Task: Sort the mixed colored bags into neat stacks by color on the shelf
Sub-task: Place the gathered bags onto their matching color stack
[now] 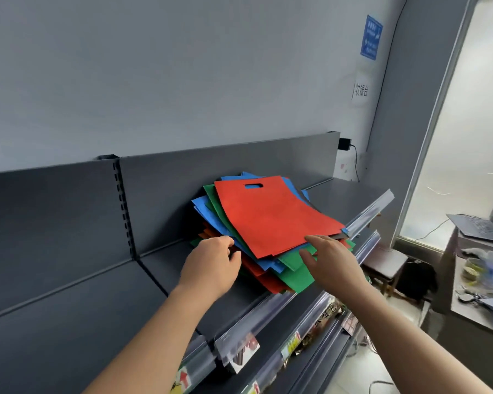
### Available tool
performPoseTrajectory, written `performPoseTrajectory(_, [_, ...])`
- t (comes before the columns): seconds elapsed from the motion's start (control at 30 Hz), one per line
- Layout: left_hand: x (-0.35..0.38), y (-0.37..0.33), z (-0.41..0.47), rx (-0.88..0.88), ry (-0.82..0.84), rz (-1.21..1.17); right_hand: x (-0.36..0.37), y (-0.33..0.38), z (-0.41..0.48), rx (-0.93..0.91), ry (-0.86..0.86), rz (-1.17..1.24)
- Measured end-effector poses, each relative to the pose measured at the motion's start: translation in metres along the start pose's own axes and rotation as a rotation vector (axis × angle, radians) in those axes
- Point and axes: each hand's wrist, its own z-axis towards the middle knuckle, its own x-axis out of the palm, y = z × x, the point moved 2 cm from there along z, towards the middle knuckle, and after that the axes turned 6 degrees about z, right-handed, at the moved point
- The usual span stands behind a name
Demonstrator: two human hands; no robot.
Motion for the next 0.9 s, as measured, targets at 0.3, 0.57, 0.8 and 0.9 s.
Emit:
performPoseTrajectory(0.3, [0.06,-0.023,0.081,-0.293,0.102,-0.186,0.022,-0.072,0.11,-0.024,0.107,0.006])
performPoseTrajectory(0.57, [0.086,-0.023,0.086,-0.63,-0.072,-0.601,0.042,-0.107,0.122,-0.397,0.266,0.16])
performPoseTrajectory(0.8, [0.093,-0.039,0.082,-0.65,-0.205,-0.613,0.038,-0.141,0.165,-0.247,0.224,0.047])
performPoseTrajectory(0.9, [0.096,-0.042,0.087,-0.661,-0.217,-0.551,0.039,-0.143,0.158,-0.328,0.22,0.072])
